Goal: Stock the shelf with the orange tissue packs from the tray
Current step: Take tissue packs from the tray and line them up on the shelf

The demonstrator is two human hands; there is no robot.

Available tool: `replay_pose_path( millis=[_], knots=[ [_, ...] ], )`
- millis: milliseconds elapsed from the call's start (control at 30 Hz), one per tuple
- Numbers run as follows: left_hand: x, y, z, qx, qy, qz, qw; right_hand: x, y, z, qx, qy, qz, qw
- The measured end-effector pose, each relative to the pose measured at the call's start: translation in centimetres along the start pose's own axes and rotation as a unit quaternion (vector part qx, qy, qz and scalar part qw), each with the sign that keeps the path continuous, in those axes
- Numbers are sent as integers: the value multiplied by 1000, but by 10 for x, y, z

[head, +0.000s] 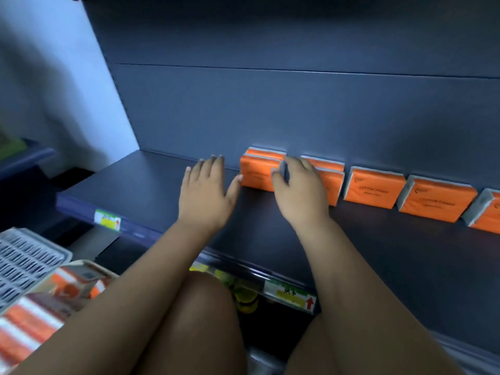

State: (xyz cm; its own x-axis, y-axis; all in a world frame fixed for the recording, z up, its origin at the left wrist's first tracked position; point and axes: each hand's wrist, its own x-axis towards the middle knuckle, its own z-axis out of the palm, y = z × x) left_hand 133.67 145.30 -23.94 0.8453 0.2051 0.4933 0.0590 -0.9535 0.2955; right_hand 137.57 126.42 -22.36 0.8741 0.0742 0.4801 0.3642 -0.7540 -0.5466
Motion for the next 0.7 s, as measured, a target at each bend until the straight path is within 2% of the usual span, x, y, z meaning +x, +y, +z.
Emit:
replay_pose_path(
  millis=[100, 267, 500, 700],
  knots=[
    [-50, -26, -38, 47, 26, -21, 998, -24, -56, 9, 21, -49, -88, 995],
    [-142, -97, -104, 138, 49, -139, 979, -90, -140, 34, 58, -147, -200, 967],
    [-268, -176, -170, 210, 11, -260, 943, -181, -230, 75, 64, -272, -271, 921],
    [-312, -226, -177, 182, -23, -318, 930, -211, -265, 117, -5, -370, -263, 891]
  ],
)
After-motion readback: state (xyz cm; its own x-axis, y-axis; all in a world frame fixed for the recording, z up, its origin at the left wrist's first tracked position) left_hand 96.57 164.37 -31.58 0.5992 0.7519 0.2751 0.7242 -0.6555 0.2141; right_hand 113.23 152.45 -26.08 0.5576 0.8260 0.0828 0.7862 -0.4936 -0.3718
